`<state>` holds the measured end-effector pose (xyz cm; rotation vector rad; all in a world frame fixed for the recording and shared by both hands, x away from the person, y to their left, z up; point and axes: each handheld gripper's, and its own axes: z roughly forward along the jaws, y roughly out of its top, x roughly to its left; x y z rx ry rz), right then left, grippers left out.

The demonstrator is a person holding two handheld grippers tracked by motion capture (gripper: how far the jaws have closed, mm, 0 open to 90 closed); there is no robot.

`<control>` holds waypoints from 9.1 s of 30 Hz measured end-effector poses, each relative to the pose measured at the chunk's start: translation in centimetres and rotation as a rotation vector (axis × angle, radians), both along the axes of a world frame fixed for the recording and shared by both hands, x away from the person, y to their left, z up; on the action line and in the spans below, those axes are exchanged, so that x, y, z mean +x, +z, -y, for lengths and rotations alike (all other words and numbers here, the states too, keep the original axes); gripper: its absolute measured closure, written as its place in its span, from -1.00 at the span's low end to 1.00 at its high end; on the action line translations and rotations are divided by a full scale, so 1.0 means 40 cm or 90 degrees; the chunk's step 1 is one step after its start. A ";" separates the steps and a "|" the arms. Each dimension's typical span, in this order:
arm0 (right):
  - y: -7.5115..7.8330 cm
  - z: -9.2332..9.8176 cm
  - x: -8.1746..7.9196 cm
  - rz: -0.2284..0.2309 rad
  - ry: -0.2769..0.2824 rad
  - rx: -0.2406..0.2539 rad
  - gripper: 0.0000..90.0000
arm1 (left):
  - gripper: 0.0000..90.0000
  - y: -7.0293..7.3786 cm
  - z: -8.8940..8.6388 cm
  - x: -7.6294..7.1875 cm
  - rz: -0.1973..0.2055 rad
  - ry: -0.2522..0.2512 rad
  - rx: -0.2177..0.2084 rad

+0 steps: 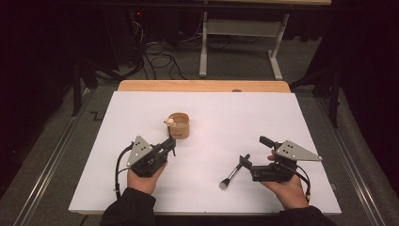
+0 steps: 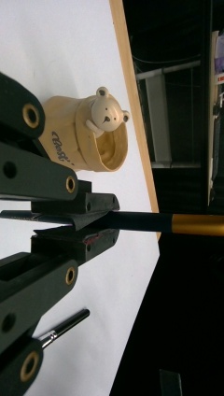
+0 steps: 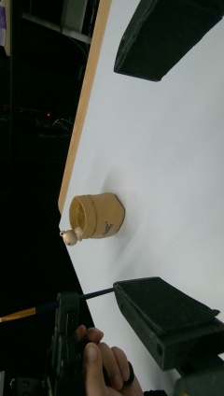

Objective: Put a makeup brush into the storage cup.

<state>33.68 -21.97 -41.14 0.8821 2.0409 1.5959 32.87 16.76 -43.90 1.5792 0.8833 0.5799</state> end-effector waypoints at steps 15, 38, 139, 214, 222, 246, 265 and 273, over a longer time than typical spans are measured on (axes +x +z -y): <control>-0.018 0.057 -0.014 0.012 -0.030 -0.025 -0.99 | 0.85 0.002 -0.023 0.005 0.001 0.017 -0.010; -0.056 0.096 -0.018 0.003 -0.049 -0.047 -0.99 | 0.85 0.008 -0.015 0.064 -0.010 0.052 -0.032; -0.064 0.088 -0.015 -0.014 -0.036 -0.039 -0.99 | 0.85 0.010 -0.010 0.295 -0.079 0.148 0.004; -0.066 0.090 -0.018 -0.014 -0.039 -0.045 -0.99 | -0.77 0.008 -0.031 0.043 -0.087 0.086 0.046; -0.070 0.090 -0.015 -0.014 -0.040 -0.046 -0.99 | -1.00 -0.020 -0.016 -0.011 -0.083 0.067 0.057; -0.073 0.095 -0.003 -0.016 -0.064 -0.055 -0.99 | -0.93 -0.027 -0.043 -0.027 -0.098 0.033 0.050; -0.087 0.099 -0.003 -0.033 -0.072 -0.071 -1.00 | -0.92 -0.064 -0.018 0.013 -0.229 0.009 0.152; -0.091 0.113 -0.006 -0.032 -0.075 -0.075 -0.99 | -0.84 -0.064 -0.011 0.022 -0.289 0.009 0.199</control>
